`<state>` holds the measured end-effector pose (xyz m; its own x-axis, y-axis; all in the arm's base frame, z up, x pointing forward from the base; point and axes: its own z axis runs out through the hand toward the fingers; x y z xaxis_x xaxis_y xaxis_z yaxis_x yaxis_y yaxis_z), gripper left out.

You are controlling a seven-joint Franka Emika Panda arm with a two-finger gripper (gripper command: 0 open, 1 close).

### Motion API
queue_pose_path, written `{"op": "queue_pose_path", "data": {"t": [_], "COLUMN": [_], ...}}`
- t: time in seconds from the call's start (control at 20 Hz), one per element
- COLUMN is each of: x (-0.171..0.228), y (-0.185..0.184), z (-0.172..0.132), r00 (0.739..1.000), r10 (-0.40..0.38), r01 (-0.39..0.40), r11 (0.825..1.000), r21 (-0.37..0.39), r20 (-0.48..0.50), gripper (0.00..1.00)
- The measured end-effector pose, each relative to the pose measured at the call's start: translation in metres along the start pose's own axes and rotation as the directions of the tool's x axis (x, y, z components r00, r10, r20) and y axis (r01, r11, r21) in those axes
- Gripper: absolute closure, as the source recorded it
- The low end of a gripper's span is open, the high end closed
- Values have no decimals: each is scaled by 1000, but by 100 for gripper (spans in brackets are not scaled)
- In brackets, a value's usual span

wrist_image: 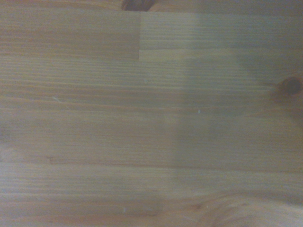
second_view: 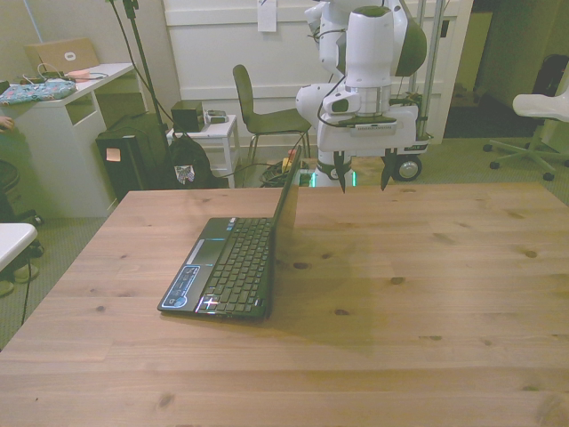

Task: Close the laptop

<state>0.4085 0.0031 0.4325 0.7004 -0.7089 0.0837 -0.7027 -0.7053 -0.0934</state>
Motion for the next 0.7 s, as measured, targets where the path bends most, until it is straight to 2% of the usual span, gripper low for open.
{"op": "queue_pose_path", "data": {"t": [0.15, 0.4, 0.55, 0.7], "x": [1, 15, 42, 80], "y": [-4, -51, -69, -72], "z": [-3, -49, -70, -80], "r00": [1000, 996, 988, 972], "r10": [26, 61, 127, 213], "r01": [-26, -59, -123, -208], "r11": [1000, 998, 991, 977], "r21": [2, 30, 47, 53], "r20": [-8, -72, -91, -101], "gripper": [0, 0, 0, 0]}}
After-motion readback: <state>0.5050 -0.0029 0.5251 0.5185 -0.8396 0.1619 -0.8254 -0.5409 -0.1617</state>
